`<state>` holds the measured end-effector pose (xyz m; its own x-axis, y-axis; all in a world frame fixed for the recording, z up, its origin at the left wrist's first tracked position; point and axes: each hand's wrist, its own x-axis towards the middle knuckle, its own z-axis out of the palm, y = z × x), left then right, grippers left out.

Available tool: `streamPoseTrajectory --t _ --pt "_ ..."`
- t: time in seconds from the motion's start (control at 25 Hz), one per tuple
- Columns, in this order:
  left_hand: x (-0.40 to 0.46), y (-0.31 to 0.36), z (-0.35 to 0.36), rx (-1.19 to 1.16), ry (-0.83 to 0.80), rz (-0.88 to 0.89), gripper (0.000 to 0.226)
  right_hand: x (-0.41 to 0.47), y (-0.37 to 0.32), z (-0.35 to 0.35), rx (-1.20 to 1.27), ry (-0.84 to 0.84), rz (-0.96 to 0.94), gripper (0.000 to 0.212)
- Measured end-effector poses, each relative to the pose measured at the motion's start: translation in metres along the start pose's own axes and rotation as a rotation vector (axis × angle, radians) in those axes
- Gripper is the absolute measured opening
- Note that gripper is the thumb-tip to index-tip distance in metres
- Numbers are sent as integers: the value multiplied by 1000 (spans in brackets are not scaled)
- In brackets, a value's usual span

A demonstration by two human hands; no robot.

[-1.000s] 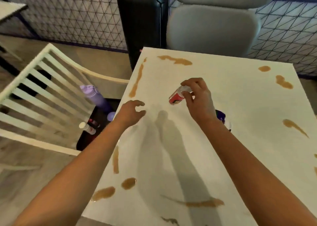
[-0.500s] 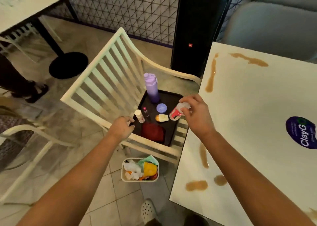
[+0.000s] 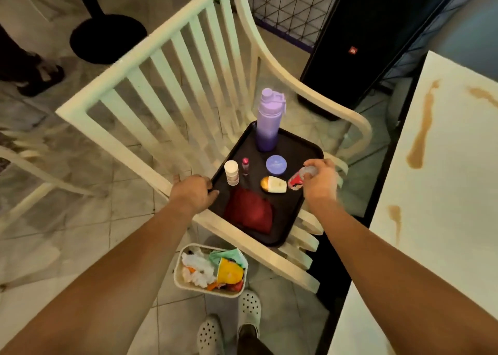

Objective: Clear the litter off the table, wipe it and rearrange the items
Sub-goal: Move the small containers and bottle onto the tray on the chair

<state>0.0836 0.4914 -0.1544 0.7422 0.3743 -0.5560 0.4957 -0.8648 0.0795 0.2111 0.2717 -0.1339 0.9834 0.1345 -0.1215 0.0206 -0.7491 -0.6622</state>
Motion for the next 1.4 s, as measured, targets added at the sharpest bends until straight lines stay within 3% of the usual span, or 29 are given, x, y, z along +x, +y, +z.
streamPoseTrajectory --t 0.2,0.44,0.88,1.12,1.2,1.32,1.4 --pt "28 -2 31 249 -14 -73 45 54 36 32 -108 -6 26 30" --pt "33 5 44 208 201 -126 41 98 63 66 -198 -48 -35 31" --pt "35 7 47 195 218 -140 37 122 93 96 -402 -300 8 29" --pt "37 6 50 169 232 -131 37 116 91 102 -558 -329 -12 36" --pt "37 5 50 159 232 -126 37 109 79 102 -631 -208 -145 39" --pt "37 5 50 149 218 -121 36 84 54 114 -551 -53 -558 31" --pt "37 5 49 138 218 -124 35 58 46 137 -347 -202 -617 26"
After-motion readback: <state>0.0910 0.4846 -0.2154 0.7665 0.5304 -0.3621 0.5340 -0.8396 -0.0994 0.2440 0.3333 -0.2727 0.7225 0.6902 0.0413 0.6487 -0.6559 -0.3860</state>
